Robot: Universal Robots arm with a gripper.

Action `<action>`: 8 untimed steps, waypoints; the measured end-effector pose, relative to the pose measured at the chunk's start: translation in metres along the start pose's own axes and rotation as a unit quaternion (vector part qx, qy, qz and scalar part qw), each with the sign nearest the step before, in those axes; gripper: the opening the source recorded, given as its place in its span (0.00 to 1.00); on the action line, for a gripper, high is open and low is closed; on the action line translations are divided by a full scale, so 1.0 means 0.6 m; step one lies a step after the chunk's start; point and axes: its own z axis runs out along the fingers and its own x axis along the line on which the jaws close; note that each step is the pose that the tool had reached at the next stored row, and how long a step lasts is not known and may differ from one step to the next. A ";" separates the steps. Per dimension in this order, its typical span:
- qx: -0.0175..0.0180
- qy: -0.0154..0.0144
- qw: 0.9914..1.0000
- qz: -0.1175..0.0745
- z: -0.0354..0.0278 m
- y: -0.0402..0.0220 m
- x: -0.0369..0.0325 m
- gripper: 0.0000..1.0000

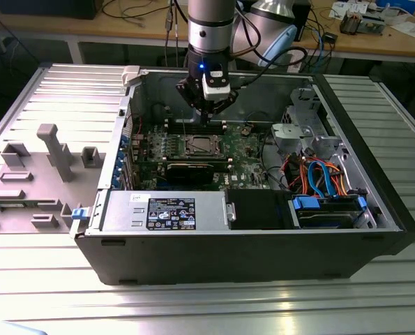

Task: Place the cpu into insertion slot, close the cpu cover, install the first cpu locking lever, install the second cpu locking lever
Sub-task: 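Install the first cpu locking lever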

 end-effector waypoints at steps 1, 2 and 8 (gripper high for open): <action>0.000 0.000 1.000 -0.007 0.000 0.000 0.000 0.11; 0.000 0.000 1.000 -0.015 0.000 0.001 0.000 0.11; -0.001 0.000 0.998 -0.063 0.000 0.001 0.000 0.11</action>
